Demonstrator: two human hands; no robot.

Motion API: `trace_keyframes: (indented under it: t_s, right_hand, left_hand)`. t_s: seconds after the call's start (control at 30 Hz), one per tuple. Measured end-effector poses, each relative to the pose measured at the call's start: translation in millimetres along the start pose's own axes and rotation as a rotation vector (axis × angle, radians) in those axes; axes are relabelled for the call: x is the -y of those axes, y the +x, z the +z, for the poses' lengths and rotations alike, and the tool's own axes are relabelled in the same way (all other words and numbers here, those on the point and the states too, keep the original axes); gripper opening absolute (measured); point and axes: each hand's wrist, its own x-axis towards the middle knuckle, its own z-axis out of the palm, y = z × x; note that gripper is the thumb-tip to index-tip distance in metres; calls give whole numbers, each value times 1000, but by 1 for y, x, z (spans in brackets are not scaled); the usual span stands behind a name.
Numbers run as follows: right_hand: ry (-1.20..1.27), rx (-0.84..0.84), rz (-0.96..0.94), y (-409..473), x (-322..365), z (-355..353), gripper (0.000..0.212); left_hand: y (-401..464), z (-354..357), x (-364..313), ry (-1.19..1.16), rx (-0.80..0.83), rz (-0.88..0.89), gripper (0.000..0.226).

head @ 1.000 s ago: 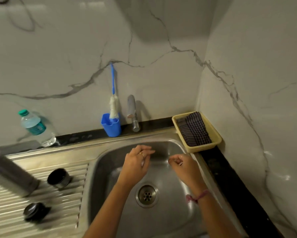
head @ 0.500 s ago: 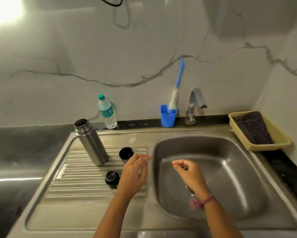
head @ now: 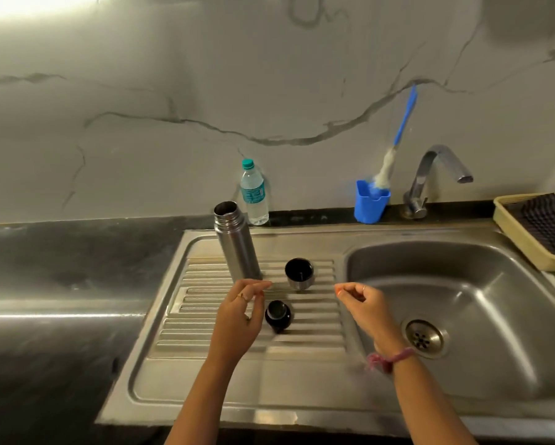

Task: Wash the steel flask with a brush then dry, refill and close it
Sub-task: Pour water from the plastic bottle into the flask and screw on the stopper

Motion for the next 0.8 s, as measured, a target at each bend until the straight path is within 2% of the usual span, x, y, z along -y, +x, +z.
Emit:
trace_keyframes:
  t_s: [0.13, 0.33, 0.43, 0.57, 0.8]
  right_hand:
    - [36, 3, 19, 1, 2, 11, 6]
    - [46, 36, 35, 26, 22, 15, 10]
    - [40, 62, 12, 50, 43, 17, 15]
    - [6, 69, -69, 85, 72, 28, 17]
    - [-19, 46, -61, 152, 86, 59, 20]
  left_hand:
    - [7, -19, 8, -11, -50, 28, 24]
    - [81, -60, 11, 16, -283, 110, 21]
    - [132, -77, 20, 68, -277, 127, 20]
    - [200, -82, 35, 179, -110, 98, 24]
    - [292, -43, 67, 338, 420, -38, 55]
